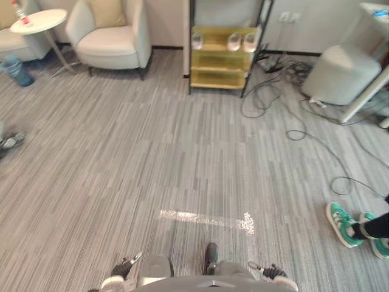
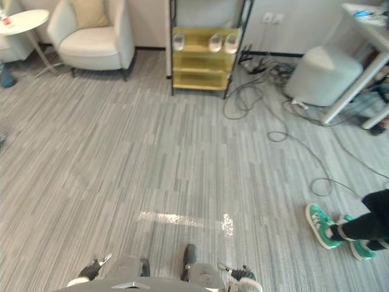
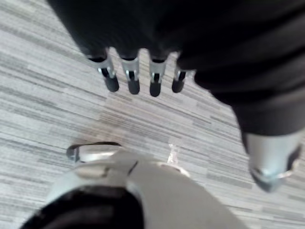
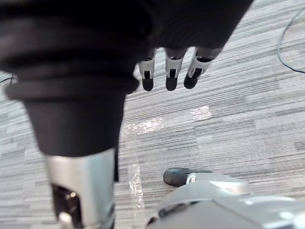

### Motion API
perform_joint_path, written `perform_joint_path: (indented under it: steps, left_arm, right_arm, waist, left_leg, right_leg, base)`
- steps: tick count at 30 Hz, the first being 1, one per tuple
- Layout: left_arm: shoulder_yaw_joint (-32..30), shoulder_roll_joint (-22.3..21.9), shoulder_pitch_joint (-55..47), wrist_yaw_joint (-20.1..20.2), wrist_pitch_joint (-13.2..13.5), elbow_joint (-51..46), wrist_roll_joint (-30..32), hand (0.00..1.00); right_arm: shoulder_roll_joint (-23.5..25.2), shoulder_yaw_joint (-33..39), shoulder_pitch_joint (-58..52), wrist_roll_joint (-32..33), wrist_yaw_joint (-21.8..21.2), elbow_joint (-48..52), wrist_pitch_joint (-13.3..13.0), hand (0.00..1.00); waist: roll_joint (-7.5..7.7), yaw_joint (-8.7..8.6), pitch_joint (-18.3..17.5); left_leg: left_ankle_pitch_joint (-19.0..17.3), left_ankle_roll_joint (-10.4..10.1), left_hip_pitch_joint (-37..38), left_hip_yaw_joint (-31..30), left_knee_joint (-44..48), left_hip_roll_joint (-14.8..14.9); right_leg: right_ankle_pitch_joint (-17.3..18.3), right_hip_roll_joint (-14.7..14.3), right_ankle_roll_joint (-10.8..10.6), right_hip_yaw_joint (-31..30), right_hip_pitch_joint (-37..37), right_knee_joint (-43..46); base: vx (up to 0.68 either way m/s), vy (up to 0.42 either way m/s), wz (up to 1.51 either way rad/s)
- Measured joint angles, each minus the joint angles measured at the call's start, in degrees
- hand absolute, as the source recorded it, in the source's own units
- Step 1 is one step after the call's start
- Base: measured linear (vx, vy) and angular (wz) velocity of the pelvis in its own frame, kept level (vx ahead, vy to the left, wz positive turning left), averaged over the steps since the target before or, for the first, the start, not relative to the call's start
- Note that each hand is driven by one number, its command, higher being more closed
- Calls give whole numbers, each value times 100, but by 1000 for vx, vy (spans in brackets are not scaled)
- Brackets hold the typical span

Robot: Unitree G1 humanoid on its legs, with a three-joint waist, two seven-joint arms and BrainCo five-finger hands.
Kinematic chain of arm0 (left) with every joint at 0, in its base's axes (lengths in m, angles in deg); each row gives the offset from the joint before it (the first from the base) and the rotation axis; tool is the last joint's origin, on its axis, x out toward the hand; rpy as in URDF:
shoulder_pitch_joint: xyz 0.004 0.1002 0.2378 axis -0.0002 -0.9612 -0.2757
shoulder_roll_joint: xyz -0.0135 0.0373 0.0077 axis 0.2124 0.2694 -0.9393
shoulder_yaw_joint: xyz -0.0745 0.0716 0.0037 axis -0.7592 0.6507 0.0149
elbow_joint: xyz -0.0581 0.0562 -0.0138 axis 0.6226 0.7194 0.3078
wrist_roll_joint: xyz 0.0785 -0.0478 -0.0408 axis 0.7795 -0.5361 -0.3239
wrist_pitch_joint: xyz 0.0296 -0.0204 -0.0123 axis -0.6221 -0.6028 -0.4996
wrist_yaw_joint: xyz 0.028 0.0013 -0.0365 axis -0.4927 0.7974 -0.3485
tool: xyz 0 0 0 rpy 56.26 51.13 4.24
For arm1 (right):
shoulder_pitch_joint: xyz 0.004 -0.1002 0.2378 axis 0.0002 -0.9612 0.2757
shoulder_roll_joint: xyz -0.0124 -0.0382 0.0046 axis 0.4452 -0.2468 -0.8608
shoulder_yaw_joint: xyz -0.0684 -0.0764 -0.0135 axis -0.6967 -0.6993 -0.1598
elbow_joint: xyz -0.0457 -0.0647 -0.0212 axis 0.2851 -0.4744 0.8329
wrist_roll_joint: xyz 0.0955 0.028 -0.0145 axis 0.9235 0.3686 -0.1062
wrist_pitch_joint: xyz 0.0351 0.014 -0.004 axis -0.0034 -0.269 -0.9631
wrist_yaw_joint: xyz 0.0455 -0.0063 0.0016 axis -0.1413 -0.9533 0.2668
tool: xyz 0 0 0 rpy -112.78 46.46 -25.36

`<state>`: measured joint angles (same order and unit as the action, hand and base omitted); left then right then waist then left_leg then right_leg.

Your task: Pick up cushions and gather them together orderly.

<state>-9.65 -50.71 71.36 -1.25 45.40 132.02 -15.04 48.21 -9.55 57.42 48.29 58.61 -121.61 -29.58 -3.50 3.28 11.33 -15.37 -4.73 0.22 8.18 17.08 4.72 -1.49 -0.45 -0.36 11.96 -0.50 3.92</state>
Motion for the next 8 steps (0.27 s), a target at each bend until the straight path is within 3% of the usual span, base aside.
perform_joint_path:
  steps: [3, 4, 8]
  left_arm:
    - [-136, -115, -15, 0, 2, 36, 0, 0]
    - [-130, -99, -21, 11, 1, 64, 2, 0]
    - [-110, -65, 44, 64, 1, 102, 13, 0]
  right_arm:
    - [5, 73, -102, 1, 38, 3, 21, 0]
    - [-1, 73, -138, -13, 34, -7, 28, 0]
    - [6, 101, -146, -27, 18, -39, 31, 0]
  waist:
    - [-100, -9, -52]
    - [-87, -22, -123]
    - [-28, -20, -299]
  left_leg:
    - [89, 90, 348, 200, -186, -55]
    - [207, 258, 444, 142, -307, -160]
    - [345, 344, 528, -149, -467, -358]
  right_leg:
    - [-78, 10, 20, -258, 242, -167]
    - [-110, 24, -25, -332, 268, -283]
    - [-191, 71, -81, -442, 363, -597]
  base:
    - [186, 165, -28]
    - [230, 125, -34]
    - [163, 43, -15]
